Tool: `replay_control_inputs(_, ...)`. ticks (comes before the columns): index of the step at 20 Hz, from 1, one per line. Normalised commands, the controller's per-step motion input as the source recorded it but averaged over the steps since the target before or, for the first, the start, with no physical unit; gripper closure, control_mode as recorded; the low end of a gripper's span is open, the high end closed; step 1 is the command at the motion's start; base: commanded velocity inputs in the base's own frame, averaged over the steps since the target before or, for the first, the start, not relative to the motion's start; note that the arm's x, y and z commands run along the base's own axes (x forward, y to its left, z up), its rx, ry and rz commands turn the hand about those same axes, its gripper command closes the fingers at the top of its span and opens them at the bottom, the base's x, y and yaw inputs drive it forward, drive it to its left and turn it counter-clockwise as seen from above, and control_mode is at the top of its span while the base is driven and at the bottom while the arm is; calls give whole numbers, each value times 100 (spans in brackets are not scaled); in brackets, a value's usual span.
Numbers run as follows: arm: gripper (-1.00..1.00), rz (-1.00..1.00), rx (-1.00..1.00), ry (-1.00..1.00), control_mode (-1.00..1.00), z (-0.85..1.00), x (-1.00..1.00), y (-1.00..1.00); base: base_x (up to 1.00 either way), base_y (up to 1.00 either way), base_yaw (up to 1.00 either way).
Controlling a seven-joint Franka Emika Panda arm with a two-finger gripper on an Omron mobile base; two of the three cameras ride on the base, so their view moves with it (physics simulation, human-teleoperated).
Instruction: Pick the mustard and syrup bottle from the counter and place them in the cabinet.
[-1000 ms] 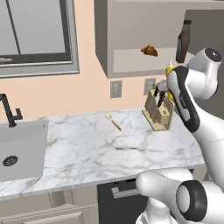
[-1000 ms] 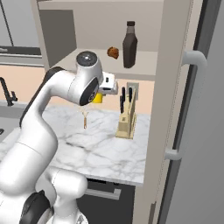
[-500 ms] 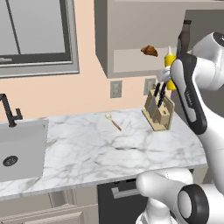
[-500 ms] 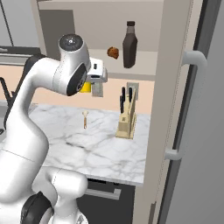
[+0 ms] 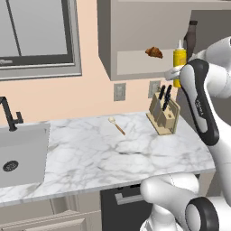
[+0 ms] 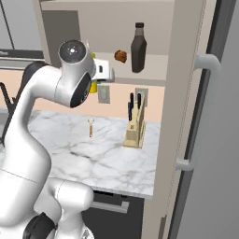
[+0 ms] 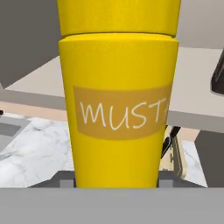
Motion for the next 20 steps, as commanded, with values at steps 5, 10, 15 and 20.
replay_control_inputs(5, 100, 1, 4, -12, -100, 0, 2, 7, 0, 0, 0)
replay_control_inputs(10, 100, 1, 9, 0, -100, 3, 12, 17, 0, 0, 0)
replay_control_inputs(15, 100, 0, 6, 0, -100, 20, 8, 18, 0, 0, 0)
replay_control_inputs(20, 100, 0, 4, 0, -100, 21, 10, 15, 0, 0, 0)
